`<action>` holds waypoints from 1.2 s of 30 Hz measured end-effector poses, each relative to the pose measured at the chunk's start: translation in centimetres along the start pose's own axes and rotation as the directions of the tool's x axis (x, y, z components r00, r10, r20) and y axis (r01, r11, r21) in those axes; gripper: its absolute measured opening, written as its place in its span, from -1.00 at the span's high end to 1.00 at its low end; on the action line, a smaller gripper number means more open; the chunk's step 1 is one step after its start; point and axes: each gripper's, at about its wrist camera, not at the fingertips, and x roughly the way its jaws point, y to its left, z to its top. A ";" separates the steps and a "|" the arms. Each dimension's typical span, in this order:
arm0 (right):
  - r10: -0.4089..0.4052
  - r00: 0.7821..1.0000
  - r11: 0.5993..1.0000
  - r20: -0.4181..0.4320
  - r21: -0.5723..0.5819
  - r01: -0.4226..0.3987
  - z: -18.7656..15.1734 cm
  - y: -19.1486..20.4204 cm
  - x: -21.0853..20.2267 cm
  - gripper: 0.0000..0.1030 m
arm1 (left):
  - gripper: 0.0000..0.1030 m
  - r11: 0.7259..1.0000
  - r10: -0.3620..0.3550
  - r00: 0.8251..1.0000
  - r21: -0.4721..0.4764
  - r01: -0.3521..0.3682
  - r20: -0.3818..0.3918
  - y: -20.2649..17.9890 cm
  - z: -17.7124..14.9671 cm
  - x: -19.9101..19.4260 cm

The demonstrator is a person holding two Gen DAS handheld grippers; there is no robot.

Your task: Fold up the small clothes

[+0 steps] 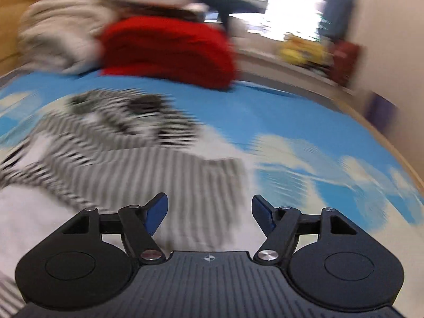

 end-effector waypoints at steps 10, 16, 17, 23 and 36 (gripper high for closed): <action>0.037 0.986 0.965 -0.163 0.261 0.007 2.6 -4.7 13.7 -0.17 | -0.99 0.999 0.038 0.999 0.038 -0.037 -0.027 -1.8 -0.9 2.4; 0.047 0.967 0.972 -0.252 0.236 0.014 2.8 -3.5 18.9 0.87 | -0.99 0.999 0.045 0.997 0.014 -0.044 -0.066 -1.8 -0.9 4.2; 0.032 0.970 0.972 -0.240 0.234 0.026 2.9 -3.7 18.7 0.88 | -0.99 0.999 0.048 0.997 0.023 -0.047 -0.067 -1.9 -0.9 4.3; 0.015 0.975 0.961 -0.222 0.272 0.047 1.7 -5.6 18.0 0.90 | -0.99 0.996 0.057 0.997 0.065 -0.054 -0.060 -2.3 -1.3 4.4; 0.044 0.951 0.999 -0.307 0.004 -0.045 -3.8 -1.7 8.4 -0.27 | -0.99 0.989 0.059 0.997 0.136 -0.052 -0.048 -3.3 -2.0 3.8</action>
